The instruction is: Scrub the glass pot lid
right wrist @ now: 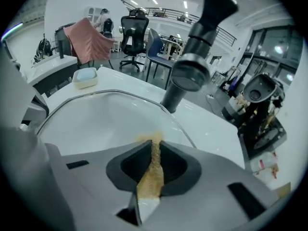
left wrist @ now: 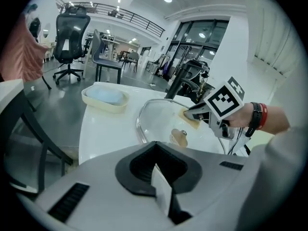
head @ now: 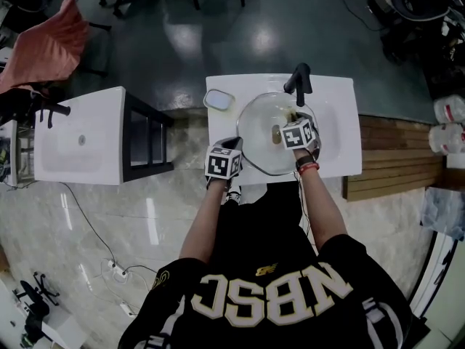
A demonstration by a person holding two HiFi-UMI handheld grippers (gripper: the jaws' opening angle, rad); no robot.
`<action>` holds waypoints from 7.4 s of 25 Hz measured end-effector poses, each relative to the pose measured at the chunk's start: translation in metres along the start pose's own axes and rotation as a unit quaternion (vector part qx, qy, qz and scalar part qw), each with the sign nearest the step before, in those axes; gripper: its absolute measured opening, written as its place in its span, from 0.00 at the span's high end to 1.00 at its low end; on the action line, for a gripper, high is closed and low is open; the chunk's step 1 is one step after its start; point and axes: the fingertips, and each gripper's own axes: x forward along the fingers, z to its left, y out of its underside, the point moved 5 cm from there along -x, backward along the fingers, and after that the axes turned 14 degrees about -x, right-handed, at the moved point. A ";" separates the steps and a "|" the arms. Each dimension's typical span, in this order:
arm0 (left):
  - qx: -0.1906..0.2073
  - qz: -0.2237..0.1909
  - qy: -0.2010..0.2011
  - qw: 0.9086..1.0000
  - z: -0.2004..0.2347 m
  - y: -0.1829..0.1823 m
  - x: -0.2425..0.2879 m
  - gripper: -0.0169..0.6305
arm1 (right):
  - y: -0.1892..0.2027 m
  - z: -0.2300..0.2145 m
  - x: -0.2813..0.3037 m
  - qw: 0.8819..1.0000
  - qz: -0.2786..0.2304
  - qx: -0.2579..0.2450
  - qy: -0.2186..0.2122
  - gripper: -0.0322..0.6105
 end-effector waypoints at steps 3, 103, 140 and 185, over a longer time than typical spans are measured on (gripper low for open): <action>0.018 0.002 -0.004 1.000 -0.003 0.001 0.003 0.95 | 0.013 -0.002 -0.005 1.000 0.001 0.005 -0.007 0.87; 0.027 0.000 -0.028 0.999 -0.002 0.000 0.002 0.95 | 0.040 0.085 -0.064 0.972 0.039 -0.146 -0.178 0.87; 0.007 -0.015 -0.028 0.999 -0.002 0.000 0.000 0.95 | -0.018 0.026 -0.002 0.976 -0.018 -0.214 -0.035 0.86; 0.013 -0.017 -0.031 0.999 -0.001 0.000 -0.003 0.95 | 0.002 0.033 -0.013 0.987 -0.046 -0.136 -0.070 0.87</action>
